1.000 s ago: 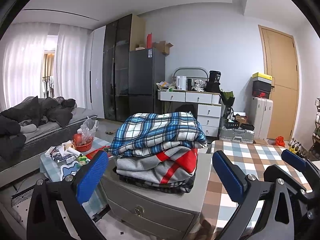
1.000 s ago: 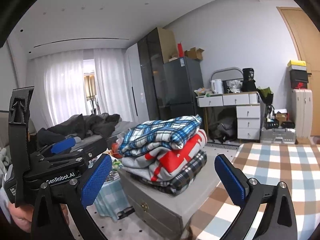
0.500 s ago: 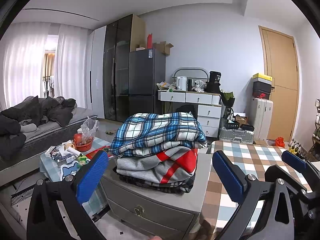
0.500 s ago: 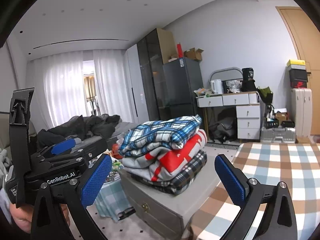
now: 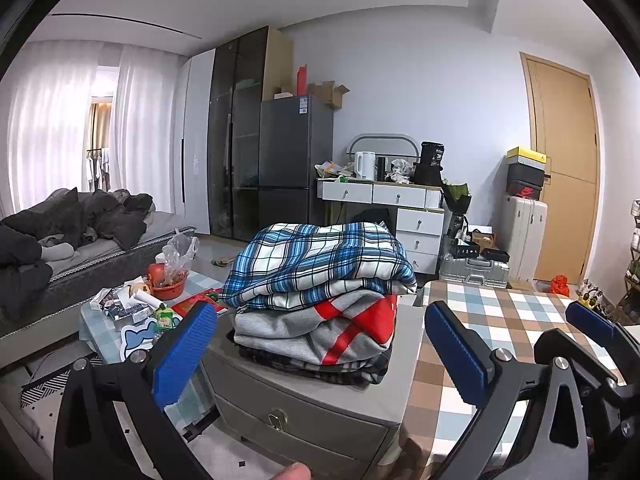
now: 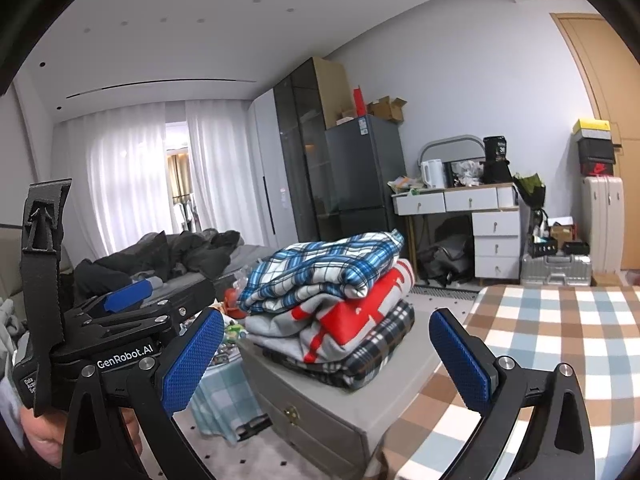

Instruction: Fold large clothes

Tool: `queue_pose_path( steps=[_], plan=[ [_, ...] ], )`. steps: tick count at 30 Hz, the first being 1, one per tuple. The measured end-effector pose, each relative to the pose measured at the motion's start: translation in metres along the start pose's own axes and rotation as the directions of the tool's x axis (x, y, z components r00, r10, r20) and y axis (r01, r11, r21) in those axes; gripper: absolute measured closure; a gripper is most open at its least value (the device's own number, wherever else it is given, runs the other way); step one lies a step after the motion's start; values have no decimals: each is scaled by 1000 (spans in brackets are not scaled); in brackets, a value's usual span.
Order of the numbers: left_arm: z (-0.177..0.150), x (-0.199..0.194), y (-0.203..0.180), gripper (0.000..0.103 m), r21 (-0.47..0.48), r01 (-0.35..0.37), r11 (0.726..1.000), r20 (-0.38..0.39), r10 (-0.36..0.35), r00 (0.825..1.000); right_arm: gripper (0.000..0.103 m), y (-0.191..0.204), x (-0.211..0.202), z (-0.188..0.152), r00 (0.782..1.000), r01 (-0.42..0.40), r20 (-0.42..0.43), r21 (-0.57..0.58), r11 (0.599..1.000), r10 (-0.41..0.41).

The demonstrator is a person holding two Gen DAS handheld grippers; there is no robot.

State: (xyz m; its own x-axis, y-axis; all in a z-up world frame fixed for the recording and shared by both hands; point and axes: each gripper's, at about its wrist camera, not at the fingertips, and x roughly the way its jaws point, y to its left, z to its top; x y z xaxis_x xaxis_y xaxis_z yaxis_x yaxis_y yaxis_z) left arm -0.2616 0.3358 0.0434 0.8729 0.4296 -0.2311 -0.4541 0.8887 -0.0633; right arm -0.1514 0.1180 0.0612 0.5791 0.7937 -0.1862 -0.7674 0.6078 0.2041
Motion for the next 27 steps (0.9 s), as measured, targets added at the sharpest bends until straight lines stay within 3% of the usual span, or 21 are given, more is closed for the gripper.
queue_pose_path(
  steps=[27],
  plan=[
    [-4, -4, -6, 1, 4, -15, 1000, -26, 15, 1000, 0, 8, 1, -1, 1000, 20, 4, -3, 1000, -20]
  ],
)
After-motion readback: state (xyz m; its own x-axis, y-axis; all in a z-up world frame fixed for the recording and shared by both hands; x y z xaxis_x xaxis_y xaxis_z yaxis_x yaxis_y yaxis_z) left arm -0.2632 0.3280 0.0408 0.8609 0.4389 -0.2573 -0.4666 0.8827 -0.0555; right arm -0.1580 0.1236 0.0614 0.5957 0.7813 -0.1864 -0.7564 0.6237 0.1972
